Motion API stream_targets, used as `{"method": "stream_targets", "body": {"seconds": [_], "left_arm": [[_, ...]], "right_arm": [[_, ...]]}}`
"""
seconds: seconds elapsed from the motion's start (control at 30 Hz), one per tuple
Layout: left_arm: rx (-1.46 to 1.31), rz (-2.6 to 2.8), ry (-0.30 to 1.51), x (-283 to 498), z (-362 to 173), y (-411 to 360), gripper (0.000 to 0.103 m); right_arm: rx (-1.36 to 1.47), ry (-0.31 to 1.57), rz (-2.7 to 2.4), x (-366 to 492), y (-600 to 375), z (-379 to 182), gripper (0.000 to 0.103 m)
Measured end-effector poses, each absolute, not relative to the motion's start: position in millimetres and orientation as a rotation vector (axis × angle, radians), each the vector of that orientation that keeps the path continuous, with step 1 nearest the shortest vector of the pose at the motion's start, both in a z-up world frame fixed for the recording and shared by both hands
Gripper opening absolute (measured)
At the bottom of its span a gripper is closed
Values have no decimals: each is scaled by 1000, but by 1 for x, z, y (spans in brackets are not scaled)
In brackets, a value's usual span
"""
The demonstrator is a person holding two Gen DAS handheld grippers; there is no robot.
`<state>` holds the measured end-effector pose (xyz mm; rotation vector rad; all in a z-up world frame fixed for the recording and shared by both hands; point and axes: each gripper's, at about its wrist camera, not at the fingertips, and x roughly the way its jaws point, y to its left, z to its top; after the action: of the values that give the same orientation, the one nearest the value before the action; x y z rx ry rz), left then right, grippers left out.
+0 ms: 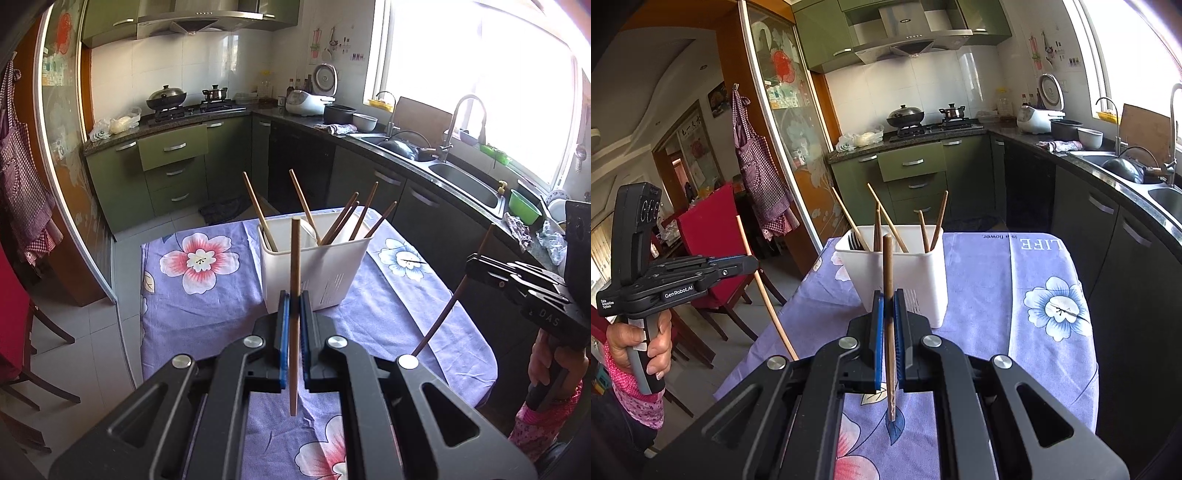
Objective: Organize utensils
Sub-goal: 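Carry both held chopsticks up over the white holder, then drop both chopsticks into the white holder and open both grippers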
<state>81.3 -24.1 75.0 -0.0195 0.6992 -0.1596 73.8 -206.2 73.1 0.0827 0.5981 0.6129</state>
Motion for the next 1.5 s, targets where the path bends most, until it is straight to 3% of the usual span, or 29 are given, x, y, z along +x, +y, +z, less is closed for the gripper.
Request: {"method": "stream_targets", "body": {"seconds": [0.73,1.07,1.43,1.5], "left_arm": [[-15,-129,380,140,200,-37,5],[-36,-96,453,199,149,-38,5],[-17,-102,538,203,84,-45,6],[-14,-97,544,202,77,-48,15]], "right_arm": [[118,313,522,144,-178,212,6],[127,385,477,206,-155,179,6],[55,538,477,227,-123,106,6],[42,564,473,226,-119,93,7]]}}
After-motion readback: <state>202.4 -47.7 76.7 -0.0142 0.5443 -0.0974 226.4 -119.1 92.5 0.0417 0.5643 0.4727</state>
